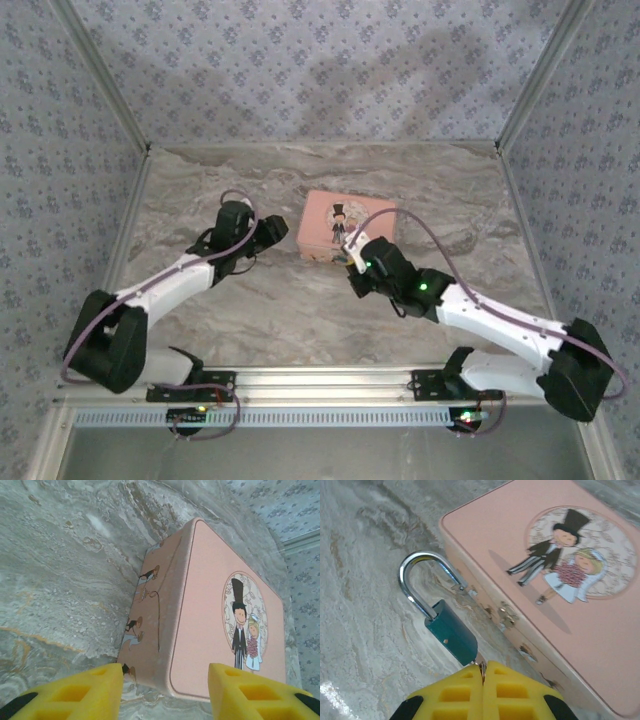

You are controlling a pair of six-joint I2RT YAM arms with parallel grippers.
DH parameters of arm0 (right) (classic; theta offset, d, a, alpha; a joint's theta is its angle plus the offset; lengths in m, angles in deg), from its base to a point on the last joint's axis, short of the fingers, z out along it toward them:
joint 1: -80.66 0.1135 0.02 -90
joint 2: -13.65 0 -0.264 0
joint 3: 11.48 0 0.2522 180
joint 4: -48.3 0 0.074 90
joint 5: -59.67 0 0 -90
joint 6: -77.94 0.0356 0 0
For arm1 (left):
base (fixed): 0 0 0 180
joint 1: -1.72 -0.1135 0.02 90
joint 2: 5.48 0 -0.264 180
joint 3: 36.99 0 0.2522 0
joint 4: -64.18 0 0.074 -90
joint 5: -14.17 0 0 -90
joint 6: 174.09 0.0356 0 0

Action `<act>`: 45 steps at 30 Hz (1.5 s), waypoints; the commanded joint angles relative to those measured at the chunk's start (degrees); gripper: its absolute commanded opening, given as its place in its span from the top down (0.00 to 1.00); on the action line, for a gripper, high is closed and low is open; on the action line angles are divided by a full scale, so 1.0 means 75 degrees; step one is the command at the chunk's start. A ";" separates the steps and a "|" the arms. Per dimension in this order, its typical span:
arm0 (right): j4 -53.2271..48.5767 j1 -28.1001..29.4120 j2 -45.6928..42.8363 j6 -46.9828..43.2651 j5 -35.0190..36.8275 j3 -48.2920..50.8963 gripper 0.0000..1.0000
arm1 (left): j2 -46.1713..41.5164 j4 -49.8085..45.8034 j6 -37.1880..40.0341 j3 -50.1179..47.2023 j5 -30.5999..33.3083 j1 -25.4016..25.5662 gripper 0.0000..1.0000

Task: Unlock a padlock with a key

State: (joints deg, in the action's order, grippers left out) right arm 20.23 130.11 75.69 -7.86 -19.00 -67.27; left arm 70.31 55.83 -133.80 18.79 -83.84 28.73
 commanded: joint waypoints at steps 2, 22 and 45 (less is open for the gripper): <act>-0.0986 -0.0643 -0.0846 0.0975 0.0035 0.0096 1.00 | -0.0786 -0.0570 0.0228 -0.0410 0.0235 0.0031 0.49; -0.1669 -0.5967 0.0112 0.3449 -0.2729 0.0435 1.00 | -0.3447 -0.1916 0.0451 -0.1653 0.0646 0.0183 0.02; -0.1842 -0.7069 0.0916 0.3574 -0.2527 0.0187 0.53 | -0.3269 -0.1954 0.0582 -0.1467 0.1127 0.0112 0.02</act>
State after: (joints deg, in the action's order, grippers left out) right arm 11.01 77.52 86.12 18.87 -40.62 -63.07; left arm 45.33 42.39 -131.13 5.81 -77.18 29.84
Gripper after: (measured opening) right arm 0.455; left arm 0.981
